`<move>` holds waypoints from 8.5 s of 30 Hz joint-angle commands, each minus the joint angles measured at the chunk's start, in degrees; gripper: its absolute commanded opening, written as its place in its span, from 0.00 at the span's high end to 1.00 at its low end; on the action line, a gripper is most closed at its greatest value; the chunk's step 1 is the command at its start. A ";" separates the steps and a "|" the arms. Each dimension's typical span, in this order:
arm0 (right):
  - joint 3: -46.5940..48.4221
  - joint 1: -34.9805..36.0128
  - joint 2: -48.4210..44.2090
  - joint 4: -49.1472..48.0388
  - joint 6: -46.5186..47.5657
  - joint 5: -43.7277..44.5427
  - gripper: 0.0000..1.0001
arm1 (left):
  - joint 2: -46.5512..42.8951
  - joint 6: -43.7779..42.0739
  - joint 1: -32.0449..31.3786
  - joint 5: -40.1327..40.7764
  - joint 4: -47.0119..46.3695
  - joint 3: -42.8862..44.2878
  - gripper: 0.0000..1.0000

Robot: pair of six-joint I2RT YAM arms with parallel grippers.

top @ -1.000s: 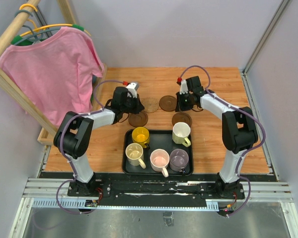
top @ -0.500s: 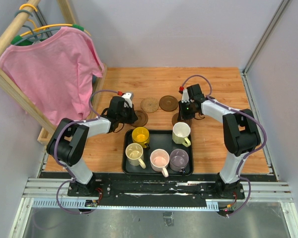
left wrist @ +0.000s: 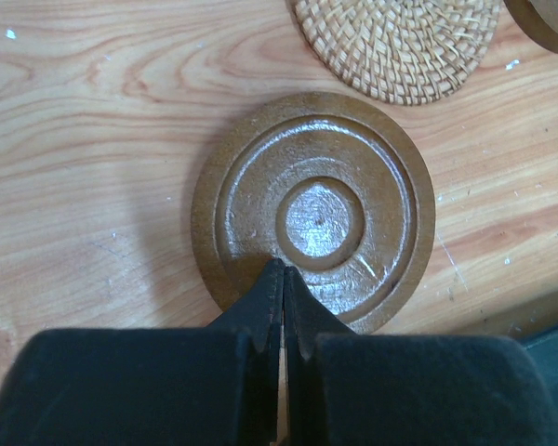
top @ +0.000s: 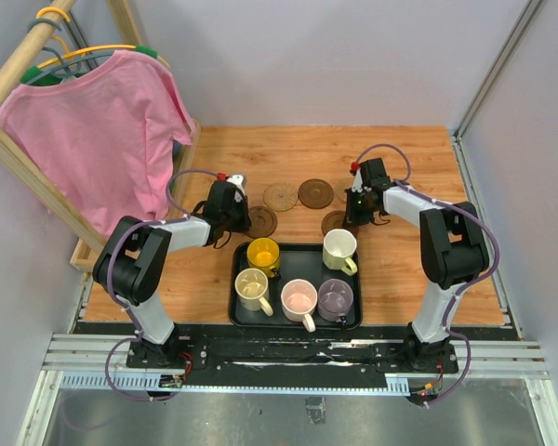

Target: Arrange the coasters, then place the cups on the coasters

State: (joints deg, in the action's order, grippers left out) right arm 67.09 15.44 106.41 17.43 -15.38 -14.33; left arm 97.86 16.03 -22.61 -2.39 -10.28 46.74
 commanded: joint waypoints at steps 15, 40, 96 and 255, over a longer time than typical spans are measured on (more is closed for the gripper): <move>-2.38 -10.24 0.44 4.05 -2.39 8.44 0.99 | 6.25 2.71 7.40 3.52 2.20 6.55 0.99; 21.49 -22.80 17.03 9.23 -2.73 11.35 0.99 | 23.06 4.31 12.15 1.32 7.12 29.96 1.00; 27.54 -8.79 16.23 1.12 5.52 -7.89 0.99 | 20.99 0.33 2.00 -25.03 -7.35 25.80 0.99; -18.13 -4.14 -45.36 -0.18 1.85 13.59 0.14 | -41.54 4.09 7.17 1.18 -2.26 -17.25 0.00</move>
State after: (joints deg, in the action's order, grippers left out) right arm 51.16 7.14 66.32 10.31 -14.92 -2.04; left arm 60.49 17.85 -14.85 -0.73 -13.56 30.70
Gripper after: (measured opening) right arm 0.814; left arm 0.993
